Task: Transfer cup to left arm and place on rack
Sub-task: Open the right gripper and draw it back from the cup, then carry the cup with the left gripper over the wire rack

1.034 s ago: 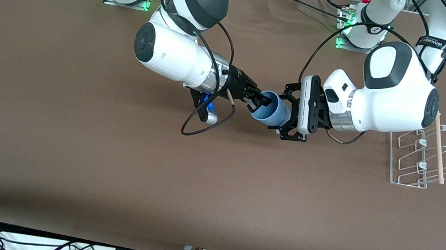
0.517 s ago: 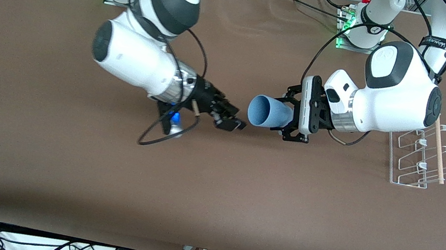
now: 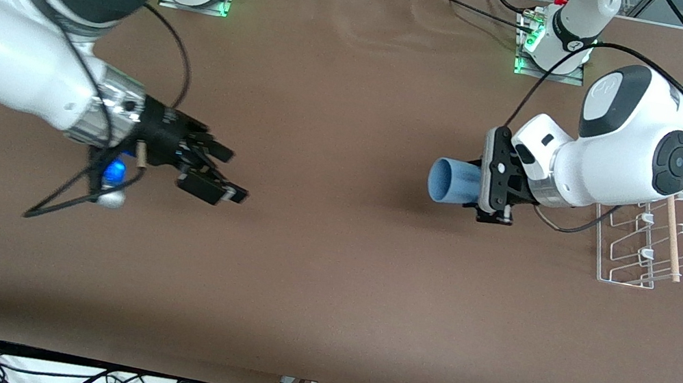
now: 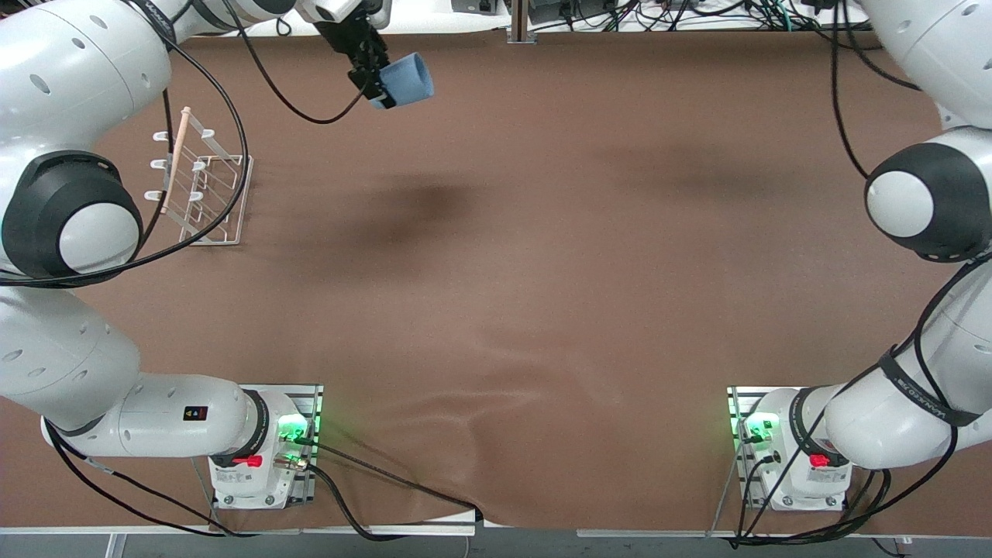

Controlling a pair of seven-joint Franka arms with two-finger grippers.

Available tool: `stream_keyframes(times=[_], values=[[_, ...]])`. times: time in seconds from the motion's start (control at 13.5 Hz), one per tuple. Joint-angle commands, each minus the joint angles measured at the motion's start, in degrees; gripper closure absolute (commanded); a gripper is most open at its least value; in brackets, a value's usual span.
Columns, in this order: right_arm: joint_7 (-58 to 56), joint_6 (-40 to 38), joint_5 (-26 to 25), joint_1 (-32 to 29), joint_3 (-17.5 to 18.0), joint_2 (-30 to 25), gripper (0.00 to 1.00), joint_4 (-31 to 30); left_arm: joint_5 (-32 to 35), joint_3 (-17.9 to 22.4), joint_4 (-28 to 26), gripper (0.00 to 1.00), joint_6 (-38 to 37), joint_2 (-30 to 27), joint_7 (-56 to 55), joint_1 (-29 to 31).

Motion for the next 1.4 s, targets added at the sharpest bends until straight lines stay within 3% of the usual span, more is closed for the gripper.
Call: stream_keyframes(times=[0.0, 0.22, 0.37, 0.59, 0.81, 0.89, 1.03, 1.18, 1.33], values=[[-7.61, -10.56, -6.98, -1.1, -1.77, -1.95, 0.01, -0.83, 11.78, 1.08, 1.64, 1.0, -5.13, -0.8, -5.28, 0.65], [-16.4, -18.77, -22.17, -0.93, -1.61, -3.62, 0.01, -3.54, 29.79, 1.88, 4.55, 1.0, -14.43, -0.89, -10.74, 0.74], [-24.12, -18.26, -27.47, -0.84, -1.61, -7.91, 0.02, -9.85, 41.83, 1.7, 4.99, 1.0, -19.88, -0.72, -14.17, 0.48], [-31.79, -14.94, -28.02, -0.93, -3.01, -14.94, 0.02, -19.24, 56.61, 1.35, 3.85, 1.0, -32.0, 0.86, -19.62, -0.23], [-34.17, -1.6, -29.25, -0.93, -3.01, -26.7, 0.02, -37.77, 67.71, 1.79, 3.14, 1.0, -37.56, 6.3, -25.67, 0.3], [-36.18, 0.27, -29.43, -1.01, -3.19, -29.27, 0.02, -41.14, 70.87, 1.7, 2.71, 1.0, -40.53, 7.97, -28.05, 0.47], [-44.15, 0.11, -29.43, -1.1, -8.08, -30.26, 0.02, -41.35, 77.2, 1.53, -2.19, 1.0, -41.45, 9.48, -28.95, 0.56], [-50.76, 0.03, -29.34, -1.01, -12.66, -30.96, 0.02, -40.47, 78.72, 1.35, -8.25, 1.0, -40.83, 8.61, -29.22, 1.87], [-51.49, 0.03, -29.43, -1.1, -13.82, -30.7, 0.02, -39.07, 78.72, 1.26, -13.18, 1.0, -39.52, 6.5, -29.3, 2.14]])
